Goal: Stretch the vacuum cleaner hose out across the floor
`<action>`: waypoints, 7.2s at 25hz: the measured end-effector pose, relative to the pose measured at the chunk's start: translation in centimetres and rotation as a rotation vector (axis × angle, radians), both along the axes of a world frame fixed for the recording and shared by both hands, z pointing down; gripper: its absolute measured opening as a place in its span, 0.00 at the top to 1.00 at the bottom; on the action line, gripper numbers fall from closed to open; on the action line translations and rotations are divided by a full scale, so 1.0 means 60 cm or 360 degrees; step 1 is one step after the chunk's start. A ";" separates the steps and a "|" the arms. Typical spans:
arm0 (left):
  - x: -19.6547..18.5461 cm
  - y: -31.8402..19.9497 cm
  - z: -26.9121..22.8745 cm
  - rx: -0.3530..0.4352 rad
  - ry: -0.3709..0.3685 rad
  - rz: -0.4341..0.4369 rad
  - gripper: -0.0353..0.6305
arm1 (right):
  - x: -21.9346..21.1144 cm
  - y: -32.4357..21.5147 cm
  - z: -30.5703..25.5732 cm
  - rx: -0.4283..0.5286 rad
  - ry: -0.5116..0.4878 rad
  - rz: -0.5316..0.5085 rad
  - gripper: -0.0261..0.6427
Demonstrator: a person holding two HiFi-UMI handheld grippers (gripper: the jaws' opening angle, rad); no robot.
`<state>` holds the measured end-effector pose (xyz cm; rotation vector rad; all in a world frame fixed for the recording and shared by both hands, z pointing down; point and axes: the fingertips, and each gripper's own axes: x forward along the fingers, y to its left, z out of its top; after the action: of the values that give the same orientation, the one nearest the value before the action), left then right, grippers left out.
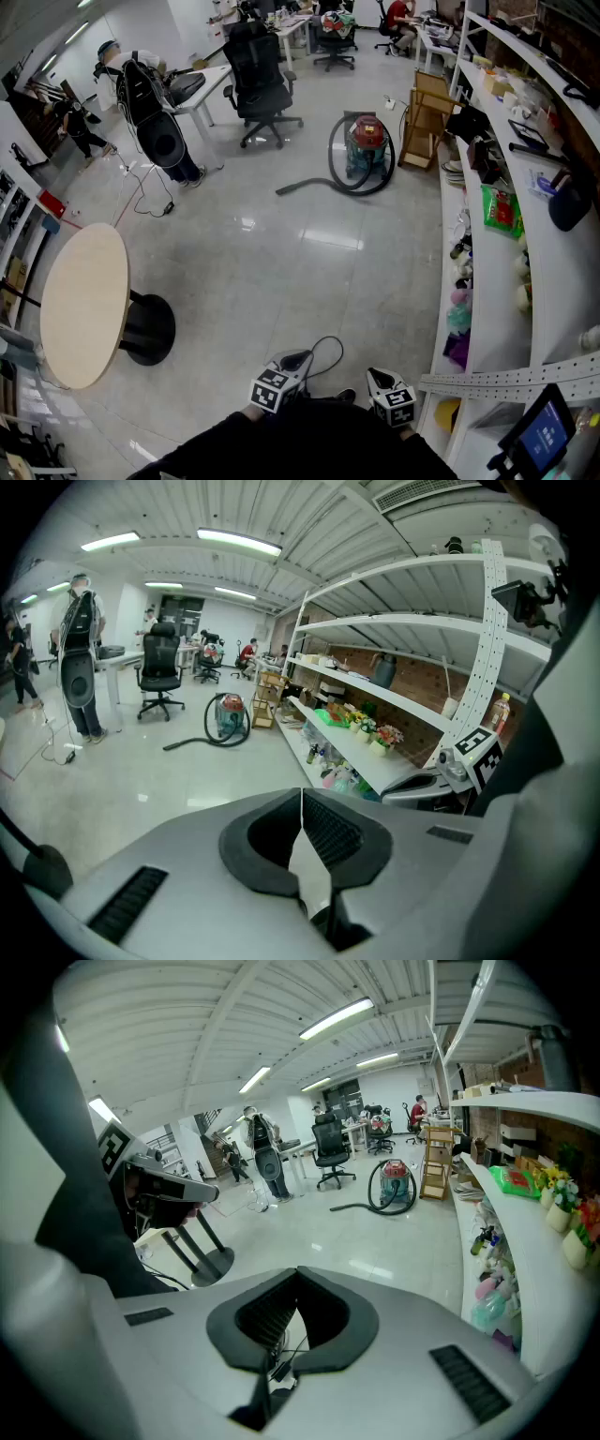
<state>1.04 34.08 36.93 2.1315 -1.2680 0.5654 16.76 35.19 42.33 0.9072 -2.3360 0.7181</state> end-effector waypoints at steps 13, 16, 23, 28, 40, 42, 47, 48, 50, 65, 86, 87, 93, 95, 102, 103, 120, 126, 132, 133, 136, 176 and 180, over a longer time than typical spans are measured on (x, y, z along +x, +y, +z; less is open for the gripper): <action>-0.008 0.005 0.002 -0.0026 -0.0006 0.0029 0.91 | -0.010 0.005 0.010 -0.0007 0.0001 -0.0008 0.95; -0.022 0.001 0.006 -0.0037 -0.0003 0.0040 0.91 | -0.022 -0.001 0.009 -0.0006 -0.0020 0.0037 0.95; -0.088 -0.013 0.011 -0.0045 0.0036 0.0064 0.91 | -0.073 -0.030 -0.015 0.0000 -0.0008 0.0205 0.95; -0.163 -0.034 0.006 -0.0026 0.0118 0.0063 0.91 | -0.143 -0.039 -0.022 -0.0005 0.0057 0.0236 0.95; -0.260 -0.082 0.033 0.0057 -0.0001 0.0321 0.91 | -0.247 -0.076 -0.038 -0.0047 0.0235 0.0237 0.95; -0.257 -0.097 0.036 0.0056 -0.0028 0.0335 0.91 | -0.239 -0.090 -0.028 -0.0074 0.0240 0.0233 0.95; -0.229 -0.153 0.043 0.0043 -0.0056 0.0288 0.91 | -0.234 -0.160 0.006 -0.0073 0.0158 0.0140 0.95; -0.223 -0.170 0.043 0.0035 -0.0052 0.0258 0.91 | -0.232 -0.184 0.008 -0.0066 0.0127 0.0120 0.95; -0.214 -0.211 0.035 0.0017 -0.0034 0.0159 0.91 | -0.222 -0.242 -0.003 -0.0027 0.0055 0.0108 0.95; -0.094 -0.450 -0.015 0.0033 -0.0003 -0.0021 0.91 | -0.053 -0.489 0.013 -0.0032 -0.0084 0.0231 0.95; -0.251 -0.949 0.031 0.0129 0.0264 0.0296 0.91 | -0.228 -0.930 -0.021 0.0087 0.0233 0.0351 0.95; -0.259 -0.961 0.038 0.0108 0.0274 0.0278 0.91 | -0.232 -0.944 -0.016 0.0077 0.0236 0.0341 0.95; -0.272 -1.067 0.061 0.0045 0.0266 0.0179 0.91 | -0.261 -1.053 0.016 0.0012 0.0210 0.0227 0.95; -0.266 -1.115 0.057 0.0060 0.0235 0.0148 0.91 | -0.274 -1.109 0.020 0.0032 0.0171 0.0150 0.95; -0.206 -1.298 0.017 0.0152 0.0106 0.0002 0.91 | -0.239 -1.345 0.007 0.0154 0.0026 0.0001 0.95; -0.194 -1.320 0.011 0.0163 0.0091 -0.0001 0.91 | -0.234 -1.368 0.004 0.0164 0.0009 -0.0028 0.95; -0.113 -1.642 0.059 0.0038 0.0127 0.0106 0.91 | -0.131 -1.662 0.062 0.0018 -0.0029 0.0188 0.95; -0.126 -1.832 0.041 0.0143 0.0183 0.0341 0.91 | -0.164 -1.806 0.027 0.0117 0.0129 0.0300 0.95; -0.153 -1.945 0.062 0.0132 0.0247 0.0553 0.91 | -0.193 -1.912 0.004 0.0154 0.0239 0.0454 0.95; -0.164 -1.961 0.072 0.0125 0.0230 0.0565 0.91 | -0.195 -1.927 0.005 0.0155 0.0243 0.0474 0.95; -0.202 -2.010 0.099 0.0126 0.0158 0.0554 0.91 | -0.200 -1.970 0.010 0.0150 0.0241 0.0496 0.95; -0.268 -2.932 0.714 0.0083 -0.0940 0.0722 0.66 | -0.218 -2.569 0.477 -0.0174 -0.0151 0.0237 0.95; -0.267 -2.969 0.833 0.0065 -0.1124 0.0842 0.64 | -0.196 -2.570 0.554 -0.0201 -0.0169 0.0310 0.95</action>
<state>-14.97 -144.05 86.89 2.3970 -1.0167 1.6361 4.98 -118.99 75.55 1.0724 -2.2832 1.0040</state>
